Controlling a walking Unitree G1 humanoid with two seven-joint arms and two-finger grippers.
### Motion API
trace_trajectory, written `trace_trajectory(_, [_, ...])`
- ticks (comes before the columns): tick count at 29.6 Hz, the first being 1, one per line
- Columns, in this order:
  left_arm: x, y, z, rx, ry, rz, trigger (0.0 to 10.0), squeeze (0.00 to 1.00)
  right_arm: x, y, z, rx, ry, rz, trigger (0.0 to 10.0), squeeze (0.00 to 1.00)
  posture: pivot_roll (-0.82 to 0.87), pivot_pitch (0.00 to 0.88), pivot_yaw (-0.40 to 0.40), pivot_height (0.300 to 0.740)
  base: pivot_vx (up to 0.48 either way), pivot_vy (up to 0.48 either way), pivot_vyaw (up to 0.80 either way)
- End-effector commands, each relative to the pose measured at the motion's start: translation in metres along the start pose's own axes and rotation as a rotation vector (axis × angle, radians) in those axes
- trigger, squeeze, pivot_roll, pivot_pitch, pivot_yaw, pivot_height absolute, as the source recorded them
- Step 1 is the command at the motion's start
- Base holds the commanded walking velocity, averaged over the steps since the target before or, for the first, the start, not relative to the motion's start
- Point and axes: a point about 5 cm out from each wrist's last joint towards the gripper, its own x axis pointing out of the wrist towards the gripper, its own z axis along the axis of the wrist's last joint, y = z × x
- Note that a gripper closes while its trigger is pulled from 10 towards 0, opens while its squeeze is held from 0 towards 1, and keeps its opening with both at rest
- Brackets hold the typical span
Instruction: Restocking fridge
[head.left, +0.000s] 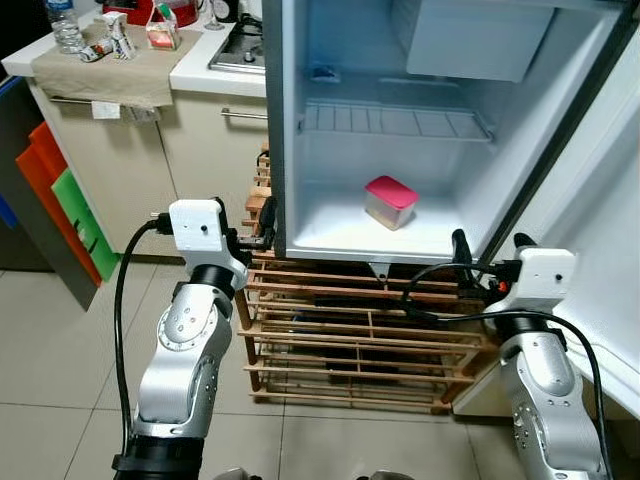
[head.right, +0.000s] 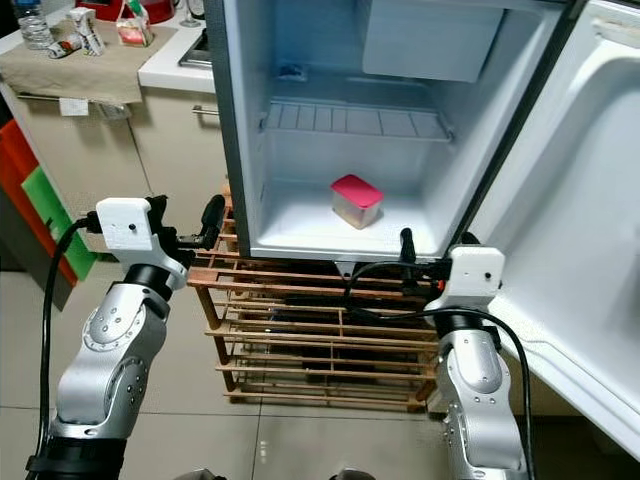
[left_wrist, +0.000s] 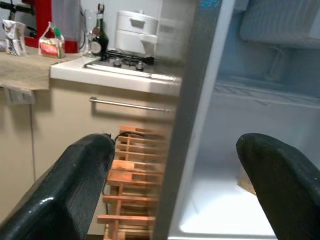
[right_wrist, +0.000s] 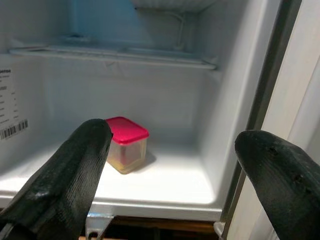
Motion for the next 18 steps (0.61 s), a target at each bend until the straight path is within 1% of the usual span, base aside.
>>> trace_trajectory(1, [0.0027, -0.0019, -0.0007, 0.013, 0.004, -0.008, 10.0, 0.0, 0.0024, -0.0022, 0.0, -0.007, 0.01, -0.008, 10.0, 0.0, -0.1, 0.0, -0.001, 0.74, -0.262, -0.27, 0.0])
trace_trajectory(8, [0.0062, -0.0008, 0.0004, 0.031, 0.006, -0.02, 10.0, 0.0, 0.0058, -0.0023, -0.0024, -0.005, 0.018, -0.018, 10.0, 0.0, -0.1, 0.0, 0.016, 0.74, -0.259, -0.277, 0.0])
trace_trajectory(11, [0.0075, -0.0014, 0.0011, 0.034, 0.001, -0.028, 10.0, 0.0, 0.0064, -0.0027, -0.0035, -0.005, 0.021, -0.022, 10.0, 0.0, -0.1, 0.0, 0.02, 0.74, 0.0, -0.275, 0.0])
trace_trajectory(18, [0.0118, -0.0027, 0.0033, 0.04, -0.011, -0.052, 10.0, 0.0, 0.0084, -0.0001, -0.0069, -0.003, 0.03, -0.022, 10.0, 0.0, -0.11, 0.0, 0.032, 0.74, 0.0, 0.0, 0.0])
